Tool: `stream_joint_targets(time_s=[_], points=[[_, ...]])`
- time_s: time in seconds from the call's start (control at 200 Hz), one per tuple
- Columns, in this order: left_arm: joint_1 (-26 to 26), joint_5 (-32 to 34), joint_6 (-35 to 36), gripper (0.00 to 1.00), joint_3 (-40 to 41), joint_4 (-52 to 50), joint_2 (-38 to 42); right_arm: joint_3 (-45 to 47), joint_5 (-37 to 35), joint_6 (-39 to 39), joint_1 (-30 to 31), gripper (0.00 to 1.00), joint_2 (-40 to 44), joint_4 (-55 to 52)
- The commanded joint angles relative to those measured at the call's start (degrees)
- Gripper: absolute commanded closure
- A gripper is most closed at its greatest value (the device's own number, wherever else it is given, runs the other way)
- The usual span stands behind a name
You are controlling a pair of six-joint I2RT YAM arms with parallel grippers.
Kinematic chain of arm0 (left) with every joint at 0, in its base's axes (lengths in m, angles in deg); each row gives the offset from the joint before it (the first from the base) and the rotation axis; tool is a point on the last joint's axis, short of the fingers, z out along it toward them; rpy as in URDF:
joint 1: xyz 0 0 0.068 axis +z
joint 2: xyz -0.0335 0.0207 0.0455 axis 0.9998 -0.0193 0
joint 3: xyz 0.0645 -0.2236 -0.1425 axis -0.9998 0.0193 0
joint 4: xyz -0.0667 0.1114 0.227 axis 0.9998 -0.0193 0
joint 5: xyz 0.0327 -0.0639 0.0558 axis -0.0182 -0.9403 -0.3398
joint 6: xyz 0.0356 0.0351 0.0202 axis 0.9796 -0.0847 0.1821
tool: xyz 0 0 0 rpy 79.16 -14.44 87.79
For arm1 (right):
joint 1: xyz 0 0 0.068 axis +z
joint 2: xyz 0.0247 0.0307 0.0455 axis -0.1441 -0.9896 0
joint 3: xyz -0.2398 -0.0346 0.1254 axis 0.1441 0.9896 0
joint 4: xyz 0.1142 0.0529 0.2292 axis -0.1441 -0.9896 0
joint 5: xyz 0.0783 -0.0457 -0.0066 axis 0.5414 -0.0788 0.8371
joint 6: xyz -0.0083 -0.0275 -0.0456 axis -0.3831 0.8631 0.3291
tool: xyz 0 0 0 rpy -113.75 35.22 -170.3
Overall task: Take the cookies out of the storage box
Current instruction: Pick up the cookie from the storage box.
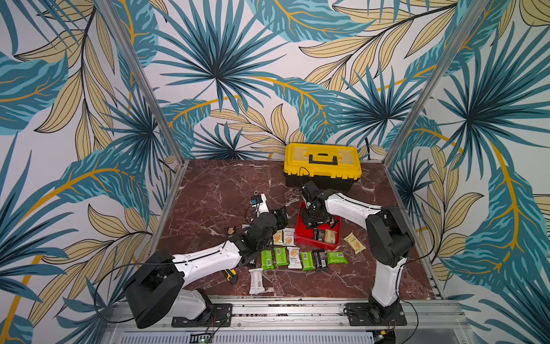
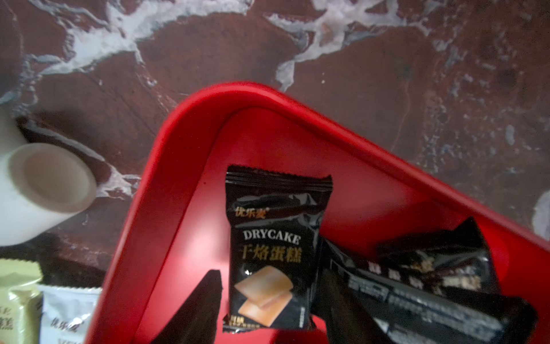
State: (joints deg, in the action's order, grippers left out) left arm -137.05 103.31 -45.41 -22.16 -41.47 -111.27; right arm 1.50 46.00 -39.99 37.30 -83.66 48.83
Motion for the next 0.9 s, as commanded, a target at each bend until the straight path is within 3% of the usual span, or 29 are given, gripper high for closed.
stream_joint_targets(time_s=[0.0,0.626,0.896], points=[[0.28,1.11,0.92,0.37,0.42,-1.97,1.80,-1.03,-0.94,0.78,-0.04,0.43,-1.58,-1.47],[0.35,1.45,-0.61,0.37,-2.11,-8.64,3.20,-1.38,-3.57,1.27,0.01,0.51,-3.95,-3.74],[0.34,2.25,-2.65,0.37,-4.00,-13.07,3.20,0.11,0.94,0.00,0.09,0.58,0.17,-3.70]])
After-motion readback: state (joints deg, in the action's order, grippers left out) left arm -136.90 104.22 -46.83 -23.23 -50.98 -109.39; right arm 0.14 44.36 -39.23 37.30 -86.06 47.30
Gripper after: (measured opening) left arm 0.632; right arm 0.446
